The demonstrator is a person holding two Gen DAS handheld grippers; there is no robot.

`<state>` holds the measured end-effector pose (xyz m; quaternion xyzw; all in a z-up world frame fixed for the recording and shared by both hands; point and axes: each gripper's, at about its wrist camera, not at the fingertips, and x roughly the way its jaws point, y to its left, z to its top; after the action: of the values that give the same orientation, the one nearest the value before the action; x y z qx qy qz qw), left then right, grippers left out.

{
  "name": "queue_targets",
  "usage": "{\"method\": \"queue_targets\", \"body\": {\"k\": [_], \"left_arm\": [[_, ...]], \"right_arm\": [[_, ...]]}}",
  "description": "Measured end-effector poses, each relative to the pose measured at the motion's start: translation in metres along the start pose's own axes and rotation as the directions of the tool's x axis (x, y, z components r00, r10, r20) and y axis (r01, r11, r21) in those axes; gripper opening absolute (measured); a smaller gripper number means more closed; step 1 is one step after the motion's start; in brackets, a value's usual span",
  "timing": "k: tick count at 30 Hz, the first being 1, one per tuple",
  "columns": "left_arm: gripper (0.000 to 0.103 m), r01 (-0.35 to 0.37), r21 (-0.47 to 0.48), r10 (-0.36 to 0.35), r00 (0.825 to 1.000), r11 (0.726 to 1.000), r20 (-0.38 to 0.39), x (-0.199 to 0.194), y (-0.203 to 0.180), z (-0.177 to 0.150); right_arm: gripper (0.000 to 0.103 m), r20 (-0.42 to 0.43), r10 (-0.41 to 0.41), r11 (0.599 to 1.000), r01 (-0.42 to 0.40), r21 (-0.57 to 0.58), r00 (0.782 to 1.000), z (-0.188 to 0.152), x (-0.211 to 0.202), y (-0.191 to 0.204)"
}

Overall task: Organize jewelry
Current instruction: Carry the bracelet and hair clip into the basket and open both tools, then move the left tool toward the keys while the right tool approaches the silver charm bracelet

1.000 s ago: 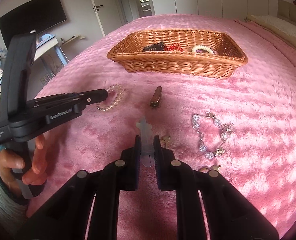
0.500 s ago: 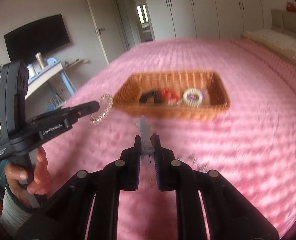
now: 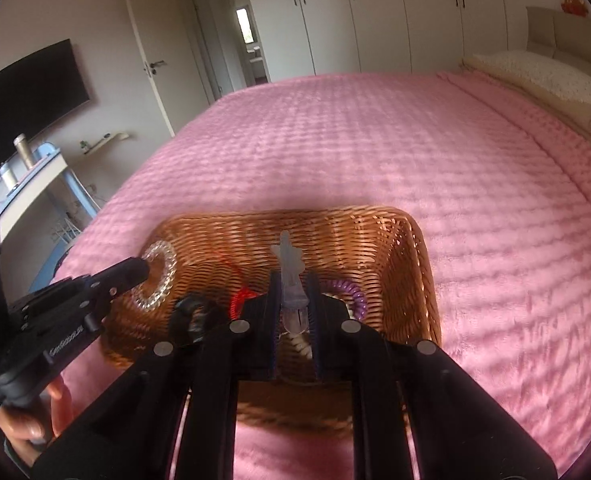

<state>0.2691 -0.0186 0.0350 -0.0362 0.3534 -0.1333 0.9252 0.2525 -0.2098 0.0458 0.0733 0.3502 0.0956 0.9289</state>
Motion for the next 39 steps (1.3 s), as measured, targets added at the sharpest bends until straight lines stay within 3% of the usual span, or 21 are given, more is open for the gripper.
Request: {"method": "queue_targets", "body": {"k": [7, 10, 12, 14, 16, 20, 29, 34, 39], "left_arm": [[0.007, -0.016, -0.018, 0.015, 0.999, 1.0, -0.037, 0.023, 0.004, -0.007], [0.008, -0.005, -0.019, 0.004, 0.999, 1.0, -0.05, 0.024, 0.005, -0.008], [0.018, 0.013, -0.017, -0.013, 0.999, 1.0, -0.048, 0.017, 0.004, -0.01], [0.028, 0.02, -0.011, -0.02, 0.999, 1.0, -0.03, 0.005, 0.002, -0.012], [0.029, 0.035, -0.007, -0.036, 0.999, 0.999, -0.018, -0.009, -0.001, -0.014], [0.032, 0.061, 0.001, -0.061, 0.998, 0.998, 0.027, -0.047, -0.007, -0.022], [0.035, 0.12, 0.011, -0.121, 0.987, 0.993, 0.102, -0.133, -0.025, -0.06], [0.035, 0.14, 0.041, -0.143, 0.986, 0.989, 0.087, -0.153, -0.034, -0.095], [0.035, 0.083, 0.071, -0.086, 0.995, 0.994, 0.045, -0.143, -0.044, -0.133]], "right_arm": [[0.011, -0.048, -0.032, 0.999, 0.033, 0.009, 0.998, -0.003, 0.034, -0.01], [0.012, -0.068, -0.008, 0.999, 0.011, 0.034, 0.998, -0.005, 0.038, -0.016], [0.019, -0.079, 0.018, 0.998, -0.013, 0.058, 0.997, -0.006, 0.038, -0.019], [0.044, -0.064, 0.012, 0.998, -0.008, 0.06, 0.998, -0.008, 0.03, -0.02], [0.051, -0.036, 0.012, 0.998, -0.01, 0.06, 0.999, -0.011, 0.016, -0.02], [0.051, 0.004, 0.042, 0.998, -0.042, 0.052, 0.999, -0.017, -0.022, -0.015], [0.051, 0.097, 0.03, 0.999, -0.028, -0.022, 0.995, -0.047, -0.116, 0.002], [0.051, 0.11, 0.013, 0.998, -0.005, -0.066, 0.994, -0.081, -0.144, 0.0], [0.046, 0.051, 0.003, 0.997, 0.0, -0.072, 0.999, -0.109, -0.136, -0.01]]}}
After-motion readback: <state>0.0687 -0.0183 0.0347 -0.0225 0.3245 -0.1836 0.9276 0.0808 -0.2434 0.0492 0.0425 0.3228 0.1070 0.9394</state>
